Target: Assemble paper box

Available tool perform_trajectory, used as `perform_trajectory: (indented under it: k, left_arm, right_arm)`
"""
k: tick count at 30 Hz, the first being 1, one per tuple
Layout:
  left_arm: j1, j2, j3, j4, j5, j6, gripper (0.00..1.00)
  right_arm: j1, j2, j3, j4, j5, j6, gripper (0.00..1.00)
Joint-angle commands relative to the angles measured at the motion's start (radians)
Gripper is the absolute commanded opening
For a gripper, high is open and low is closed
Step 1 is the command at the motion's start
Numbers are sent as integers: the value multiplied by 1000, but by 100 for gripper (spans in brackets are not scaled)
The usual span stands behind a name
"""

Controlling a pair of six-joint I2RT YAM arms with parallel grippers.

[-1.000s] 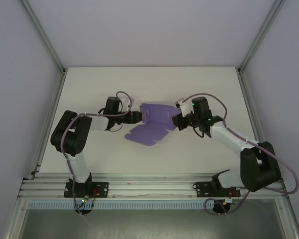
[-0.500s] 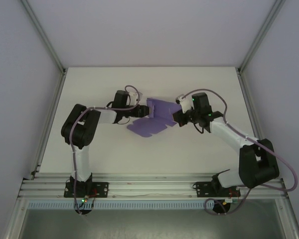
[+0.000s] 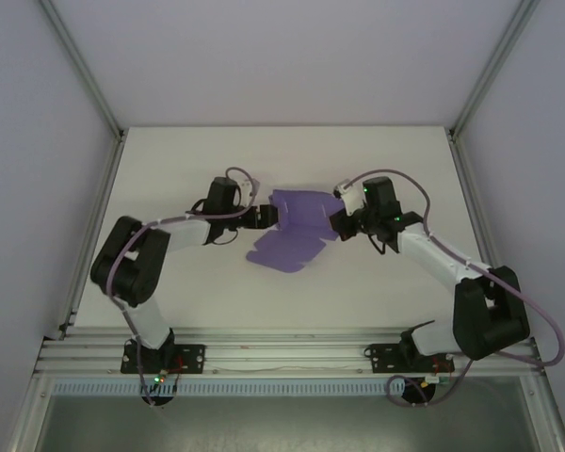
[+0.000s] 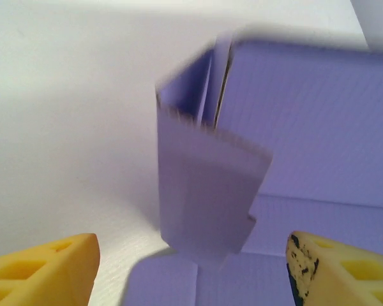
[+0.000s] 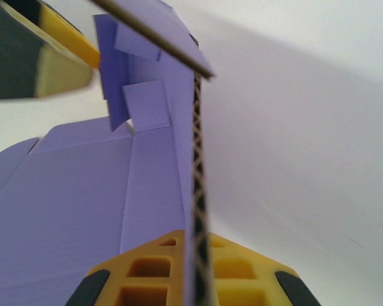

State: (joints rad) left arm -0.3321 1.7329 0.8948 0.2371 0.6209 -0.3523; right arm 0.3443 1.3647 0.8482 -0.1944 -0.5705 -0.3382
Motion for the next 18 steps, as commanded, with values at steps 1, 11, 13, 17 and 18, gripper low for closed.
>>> perform_trajectory:
  k: [1, 11, 13, 17, 18]
  left_arm:
    - [-1, -45, 20, -107, -99, 24, 78]
    - [-37, 28, 146, -212, -91, 29, 78]
    - [-54, 8, 117, -233, -130, 32, 79]
    - [-56, -41, 59, -243, -109, 10, 78]
    - [-58, -48, 45, -240, -90, 3, 77]
  right_arm:
    - [10, -6, -30, -89, 59, -15, 0]
    - [10, 1, -28, -78, 114, 4, 0]
    - [10, -5, -37, -66, 134, 9, 0]
    - [9, -12, -46, -44, 172, 30, 0]
    - [10, -12, -48, -39, 179, 38, 0]
